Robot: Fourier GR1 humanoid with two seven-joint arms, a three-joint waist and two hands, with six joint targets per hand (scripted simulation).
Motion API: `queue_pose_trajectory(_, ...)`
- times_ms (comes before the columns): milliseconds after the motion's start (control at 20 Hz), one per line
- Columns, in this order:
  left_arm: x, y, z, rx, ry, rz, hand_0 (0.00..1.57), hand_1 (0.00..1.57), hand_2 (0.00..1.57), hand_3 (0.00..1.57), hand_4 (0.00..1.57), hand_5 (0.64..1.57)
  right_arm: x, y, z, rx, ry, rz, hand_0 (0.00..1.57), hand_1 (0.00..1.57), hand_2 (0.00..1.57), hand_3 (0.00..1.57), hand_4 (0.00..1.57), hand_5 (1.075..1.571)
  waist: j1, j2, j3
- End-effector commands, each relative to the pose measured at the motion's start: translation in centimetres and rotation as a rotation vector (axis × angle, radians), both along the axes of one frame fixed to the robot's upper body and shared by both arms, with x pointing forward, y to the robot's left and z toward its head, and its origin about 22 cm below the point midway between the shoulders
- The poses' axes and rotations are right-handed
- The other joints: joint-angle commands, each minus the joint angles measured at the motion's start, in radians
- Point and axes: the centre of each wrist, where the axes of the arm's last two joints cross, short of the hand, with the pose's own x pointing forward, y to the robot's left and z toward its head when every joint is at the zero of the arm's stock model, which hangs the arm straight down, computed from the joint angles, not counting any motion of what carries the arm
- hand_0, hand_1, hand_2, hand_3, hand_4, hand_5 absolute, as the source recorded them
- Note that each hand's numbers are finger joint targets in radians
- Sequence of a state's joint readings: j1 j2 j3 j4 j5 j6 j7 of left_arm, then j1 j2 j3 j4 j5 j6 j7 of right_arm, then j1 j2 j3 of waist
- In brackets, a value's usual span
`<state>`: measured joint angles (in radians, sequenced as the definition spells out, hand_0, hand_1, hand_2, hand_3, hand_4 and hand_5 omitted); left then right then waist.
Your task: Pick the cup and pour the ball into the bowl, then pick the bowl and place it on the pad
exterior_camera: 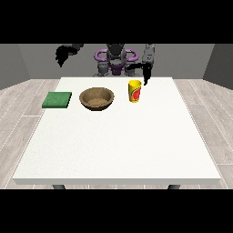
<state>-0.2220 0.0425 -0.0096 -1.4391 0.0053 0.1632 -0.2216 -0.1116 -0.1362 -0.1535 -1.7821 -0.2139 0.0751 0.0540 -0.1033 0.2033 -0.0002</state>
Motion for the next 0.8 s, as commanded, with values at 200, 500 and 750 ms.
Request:
queue_pose_trajectory(200, 2.3, 0.3, -5.0, 0.008, 0.046, -0.014, 0.0, 0.0, 0.0, 0.0, 0.02, 1.441, 1.0, -1.8, -1.9, 0.006, 0.005, -0.011, 0.0, 0.0, 0.0, 0.0, 0.66, 1.56, -0.002, 0.0, 0.0)
queue_pose_trajectory(500, 3.0, 0.4, -7.4, -0.009, 0.057, 0.0, 0.0, 0.0, 0.0, 0.0, 0.2, 1.42, 1.7, -3.6, -1.6, 0.0, 0.033, 0.004, 0.0, 0.0, 0.0, 0.0, 0.68, 1.563, -0.023, 0.006, -0.0002)
queue_pose_trajectory(750, 3.3, 3.0, -9.0, 0.006, 0.082, 0.03, 0.0, 0.0, 0.0, 0.0, 0.36, 1.464, 0.8, -4.3, -2.6, -0.008, 0.041, 0.003, 0.0, 0.0, 0.0, 0.0, 0.67, 1.564, -0.048, 0.0, -0.0003)
